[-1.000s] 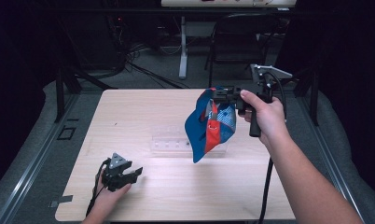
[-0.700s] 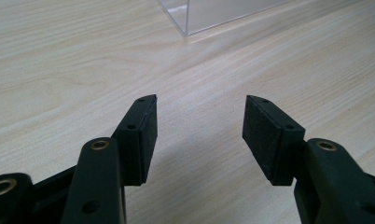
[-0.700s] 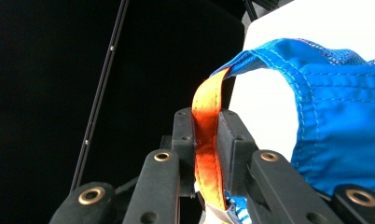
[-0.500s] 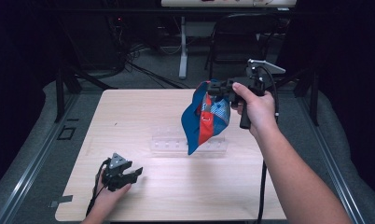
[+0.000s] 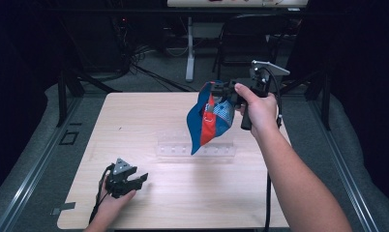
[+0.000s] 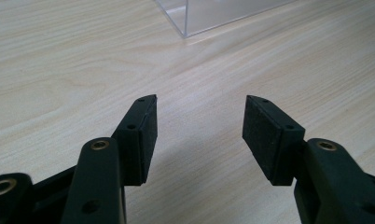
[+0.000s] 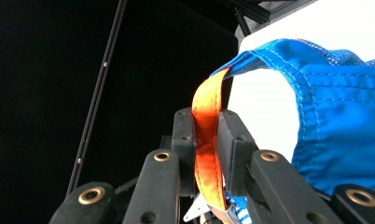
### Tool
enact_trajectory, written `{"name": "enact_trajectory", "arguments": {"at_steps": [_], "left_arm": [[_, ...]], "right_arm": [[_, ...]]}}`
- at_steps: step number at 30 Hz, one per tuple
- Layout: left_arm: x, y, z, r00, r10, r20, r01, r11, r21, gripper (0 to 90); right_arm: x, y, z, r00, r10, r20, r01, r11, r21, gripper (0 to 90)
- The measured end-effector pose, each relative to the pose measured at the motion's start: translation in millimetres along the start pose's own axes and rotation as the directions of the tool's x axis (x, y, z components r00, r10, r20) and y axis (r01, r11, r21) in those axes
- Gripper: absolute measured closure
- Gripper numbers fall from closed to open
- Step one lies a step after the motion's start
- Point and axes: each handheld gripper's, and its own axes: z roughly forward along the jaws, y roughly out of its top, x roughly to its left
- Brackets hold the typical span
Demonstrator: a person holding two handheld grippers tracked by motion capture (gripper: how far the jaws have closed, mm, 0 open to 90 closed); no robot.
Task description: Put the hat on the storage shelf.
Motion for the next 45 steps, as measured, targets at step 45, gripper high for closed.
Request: {"name": "enact_trajectory", "arguments": {"at_steps": [45], "left_arm": [[0.0,0.2,0.5,1.0000,0.002,-0.003,-0.002,1.0000,-0.007,45.6]], "right_arm": [[-19.5,5.1,9.1,0.9991,0.032,0.029,-0.031,0.998,-0.045,78.3]]}}
